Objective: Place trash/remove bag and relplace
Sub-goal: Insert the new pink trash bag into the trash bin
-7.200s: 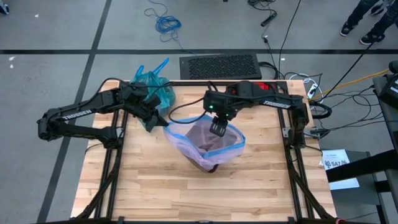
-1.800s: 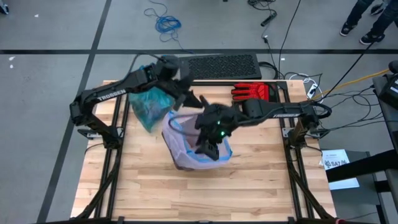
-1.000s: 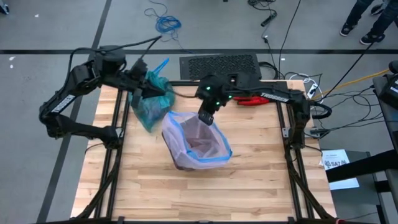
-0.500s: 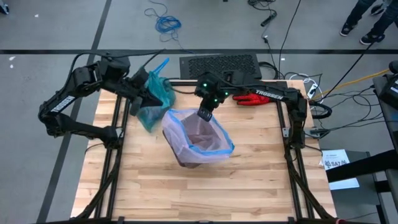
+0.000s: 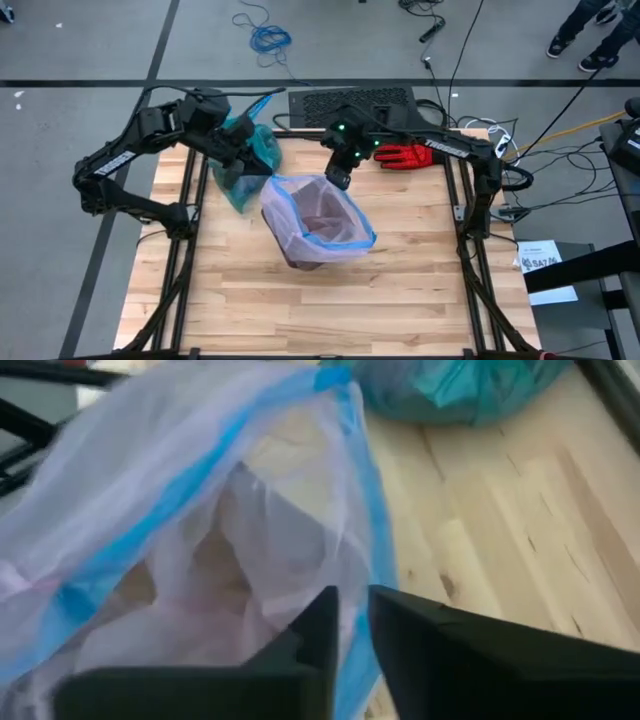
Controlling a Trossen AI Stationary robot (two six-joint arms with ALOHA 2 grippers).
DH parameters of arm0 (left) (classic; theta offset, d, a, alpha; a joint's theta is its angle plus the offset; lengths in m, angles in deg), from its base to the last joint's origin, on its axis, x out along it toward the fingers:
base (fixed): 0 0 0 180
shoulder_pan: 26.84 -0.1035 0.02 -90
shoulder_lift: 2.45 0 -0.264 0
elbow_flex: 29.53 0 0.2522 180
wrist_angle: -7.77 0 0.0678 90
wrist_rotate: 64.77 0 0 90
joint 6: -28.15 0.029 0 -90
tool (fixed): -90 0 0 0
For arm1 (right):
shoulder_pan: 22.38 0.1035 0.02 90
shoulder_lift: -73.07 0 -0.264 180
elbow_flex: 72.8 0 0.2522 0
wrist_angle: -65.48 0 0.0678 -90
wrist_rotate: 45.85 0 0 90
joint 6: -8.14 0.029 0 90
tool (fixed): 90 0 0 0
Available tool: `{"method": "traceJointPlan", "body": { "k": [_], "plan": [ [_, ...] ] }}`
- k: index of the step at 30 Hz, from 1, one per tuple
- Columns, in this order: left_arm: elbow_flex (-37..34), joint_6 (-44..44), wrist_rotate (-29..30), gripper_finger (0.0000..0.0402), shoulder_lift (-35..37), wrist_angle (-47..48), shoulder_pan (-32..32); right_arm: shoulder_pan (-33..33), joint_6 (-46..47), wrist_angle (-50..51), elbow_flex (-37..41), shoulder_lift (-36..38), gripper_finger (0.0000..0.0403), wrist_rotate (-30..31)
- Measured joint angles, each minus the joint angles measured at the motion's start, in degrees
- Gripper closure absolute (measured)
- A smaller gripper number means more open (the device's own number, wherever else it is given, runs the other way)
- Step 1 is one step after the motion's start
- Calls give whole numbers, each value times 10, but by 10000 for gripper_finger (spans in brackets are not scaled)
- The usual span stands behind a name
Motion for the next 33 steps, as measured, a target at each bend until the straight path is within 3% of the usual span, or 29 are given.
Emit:
{"method": "traceJointPlan", "body": {
  "k": [7,12,16,23,28,33],
  "plan": [
    [0,30,-23,337,-11,-6,0,16,-12,17,3,-32,254,30],
    [0,66,-37,294,-23,1,1,16,-12,15,3,-56,238,33],
    [0,117,-40,269,-41,58,1,16,-11,12,3,-66,269,35],
    [0,205,-45,262,-63,134,10,14,-9,4,3,-67,386,65],
    [0,207,-70,262,-33,134,14,9,-9,7,3,-67,384,62],
    [0,223,-47,262,20,105,29,3,-11,12,2,-67,389,62]
  ]
}}
